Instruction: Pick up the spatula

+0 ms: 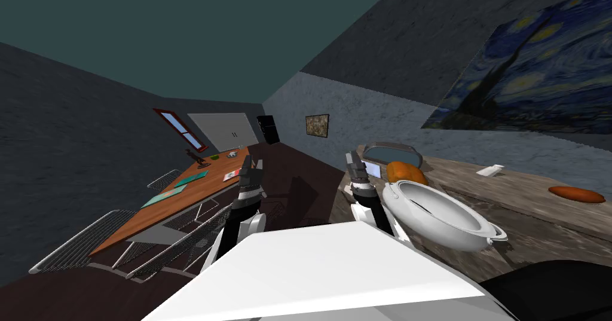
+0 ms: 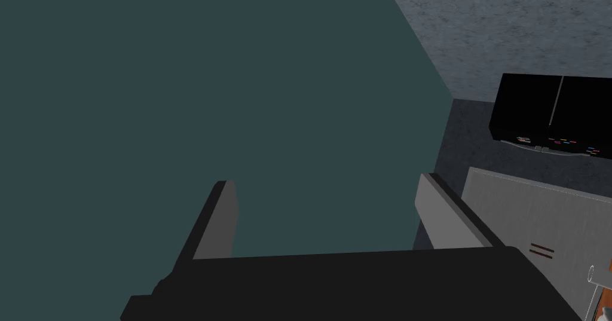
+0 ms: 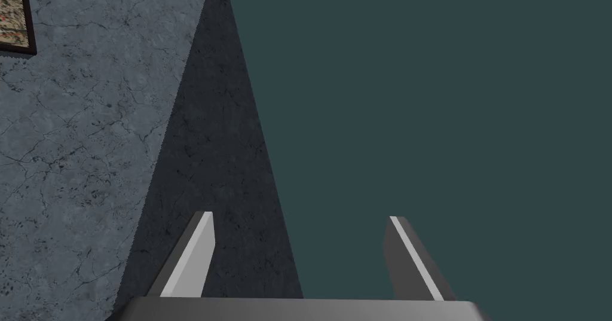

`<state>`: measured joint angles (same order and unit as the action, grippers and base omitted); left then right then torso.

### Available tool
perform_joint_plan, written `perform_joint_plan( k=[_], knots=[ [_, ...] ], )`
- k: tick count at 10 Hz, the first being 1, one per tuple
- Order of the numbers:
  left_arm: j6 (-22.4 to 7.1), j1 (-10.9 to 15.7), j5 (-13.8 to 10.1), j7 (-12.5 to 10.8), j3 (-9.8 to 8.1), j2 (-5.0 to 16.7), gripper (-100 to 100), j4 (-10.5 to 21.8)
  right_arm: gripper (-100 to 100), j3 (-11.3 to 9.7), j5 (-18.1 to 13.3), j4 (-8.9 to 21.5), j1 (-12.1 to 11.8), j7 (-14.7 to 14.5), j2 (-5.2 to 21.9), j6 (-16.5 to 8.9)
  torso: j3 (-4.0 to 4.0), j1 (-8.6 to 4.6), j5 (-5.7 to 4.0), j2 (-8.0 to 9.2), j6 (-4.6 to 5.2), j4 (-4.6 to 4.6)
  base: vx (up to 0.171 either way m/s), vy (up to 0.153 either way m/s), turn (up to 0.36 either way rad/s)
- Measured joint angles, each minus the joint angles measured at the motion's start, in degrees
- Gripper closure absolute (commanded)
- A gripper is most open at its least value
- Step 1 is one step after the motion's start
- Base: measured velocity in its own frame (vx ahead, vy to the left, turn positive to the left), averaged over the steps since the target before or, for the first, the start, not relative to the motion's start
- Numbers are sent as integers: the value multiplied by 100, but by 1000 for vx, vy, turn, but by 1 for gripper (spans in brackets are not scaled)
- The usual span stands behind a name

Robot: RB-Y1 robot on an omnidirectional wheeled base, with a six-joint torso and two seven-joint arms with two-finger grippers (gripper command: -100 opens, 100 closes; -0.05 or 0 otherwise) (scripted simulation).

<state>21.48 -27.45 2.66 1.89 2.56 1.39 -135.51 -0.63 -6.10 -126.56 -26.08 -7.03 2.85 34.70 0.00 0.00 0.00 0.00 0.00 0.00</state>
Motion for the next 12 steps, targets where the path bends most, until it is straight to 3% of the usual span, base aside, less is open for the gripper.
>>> perform_joint_plan(
  k=[4, 12],
  knots=[
    [0, -1, 0, 0, 0, -1, 0, 0, -100, 223, 349, -118, -104, 507, 484, -614, -15, 31, 7, -26, 1, -6, 66, 74, -144],
    [0, 0, 0, 0, 0, 0, 0, 0, -100, 597, 980, -236, -248, 1472, 937, -1830, -14, 22, 5, -23, -2, -6, 60, 71, -149]
  ],
)
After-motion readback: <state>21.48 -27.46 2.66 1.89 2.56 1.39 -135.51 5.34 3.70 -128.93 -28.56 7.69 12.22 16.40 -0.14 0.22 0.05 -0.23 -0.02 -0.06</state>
